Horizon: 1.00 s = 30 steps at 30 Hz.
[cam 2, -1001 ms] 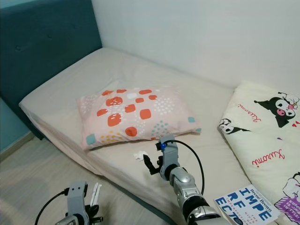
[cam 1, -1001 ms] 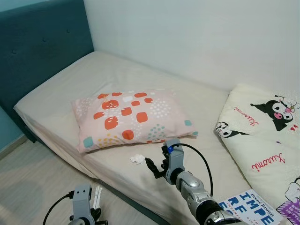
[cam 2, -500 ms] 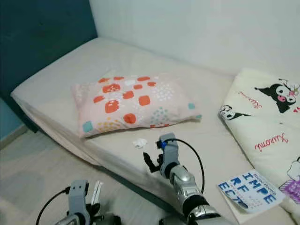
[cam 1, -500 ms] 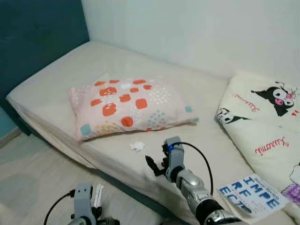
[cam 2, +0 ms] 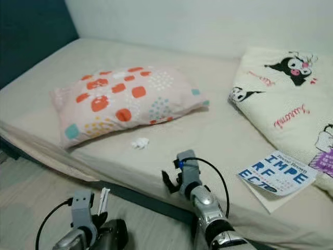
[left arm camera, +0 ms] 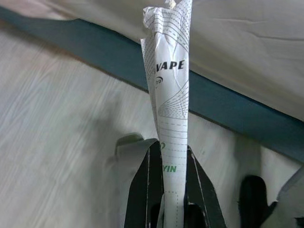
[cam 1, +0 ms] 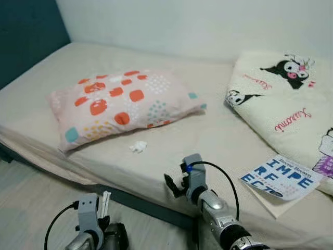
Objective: Clean up the room
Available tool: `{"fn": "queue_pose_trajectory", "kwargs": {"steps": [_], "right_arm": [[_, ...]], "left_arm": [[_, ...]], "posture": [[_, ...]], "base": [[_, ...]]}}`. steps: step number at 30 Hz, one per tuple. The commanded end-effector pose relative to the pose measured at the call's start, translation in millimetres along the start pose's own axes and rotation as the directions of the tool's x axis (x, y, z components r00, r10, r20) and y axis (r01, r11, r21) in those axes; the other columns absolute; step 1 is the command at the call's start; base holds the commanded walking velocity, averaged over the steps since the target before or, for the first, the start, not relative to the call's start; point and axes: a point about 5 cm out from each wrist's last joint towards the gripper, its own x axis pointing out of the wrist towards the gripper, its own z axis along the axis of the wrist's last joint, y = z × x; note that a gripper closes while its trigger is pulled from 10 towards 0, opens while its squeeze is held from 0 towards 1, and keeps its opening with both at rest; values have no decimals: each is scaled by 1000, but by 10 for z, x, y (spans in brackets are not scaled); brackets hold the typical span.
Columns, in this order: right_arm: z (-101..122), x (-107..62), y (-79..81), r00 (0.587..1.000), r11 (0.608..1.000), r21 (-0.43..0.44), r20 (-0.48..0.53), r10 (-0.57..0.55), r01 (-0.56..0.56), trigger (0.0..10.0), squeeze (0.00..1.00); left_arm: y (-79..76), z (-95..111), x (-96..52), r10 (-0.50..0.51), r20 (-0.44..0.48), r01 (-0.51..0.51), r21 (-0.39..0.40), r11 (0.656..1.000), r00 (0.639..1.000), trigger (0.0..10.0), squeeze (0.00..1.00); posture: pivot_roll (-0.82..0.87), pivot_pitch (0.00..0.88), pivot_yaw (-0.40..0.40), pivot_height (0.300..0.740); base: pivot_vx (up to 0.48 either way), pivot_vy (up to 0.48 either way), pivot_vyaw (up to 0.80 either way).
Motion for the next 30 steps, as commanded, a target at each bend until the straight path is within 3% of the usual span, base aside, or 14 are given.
{"fn": "queue_pose_trajectory", "kwargs": {"steps": [1,9,12,15,16,17,20,21,28,30], "right_arm": [[73,44,29,1000,1000,9,24,4,-4,10000,0],[432,205,83,992,998,19,115,51,-54,10000,0],[708,313,150,981,996,0,171,87,-88,10000,0],[858,370,170,978,995,-8,184,96,-96,10000,0],[948,395,177,975,995,-22,199,97,-94,10000,0],[948,395,177,975,995,-22,199,97,-94,10000,0],[1106,423,157,969,996,-36,230,91,-85,10000,0],[1219,440,132,966,996,-46,245,85,-76,10000,0],[1420,479,186,956,991,-103,269,115,-90,10000,0],[1420,479,186,956,991,-103,269,115,-90,10000,0]], "left_arm": [[48,-394,-147,4,-143,-8,-26,1000,990,10000,0],[236,-512,-319,7,-117,-7,-3,1000,993,10000,0],[307,-510,-388,1,-78,0,8,1000,997,10000,0],[308,-485,-389,-4,-60,5,15,1000,998,10000,0],[310,-501,-424,-14,-43,15,22,1000,999,10000,0],[310,-501,-424,-14,-43,15,22,1000,999,10000,0],[306,-552,-536,-37,-8,38,39,999,999,10000,0],[300,-575,-634,-51,18,50,51,997,999,10000,0],[323,-571,-853,-47,60,44,63,997,997,10000,0],[323,-571,-853,-47,60,44,63,997,997,10000,0]], "posture": [[-33,243,14,530],[68,360,34,500],[116,424,44,486],[116,424,44,477],[147,481,55,477],[147,481,55,477],[180,531,58,477],[204,574,61,477],[236,651,65,477],[236,651,65,477]], "base": [[0,0,0],[0,0,0],[0,0,0],[0,0,0],[0,0,0],[0,0,0],[0,0,0],[0,0,0],[0,0,0],[0,0,0]]}}
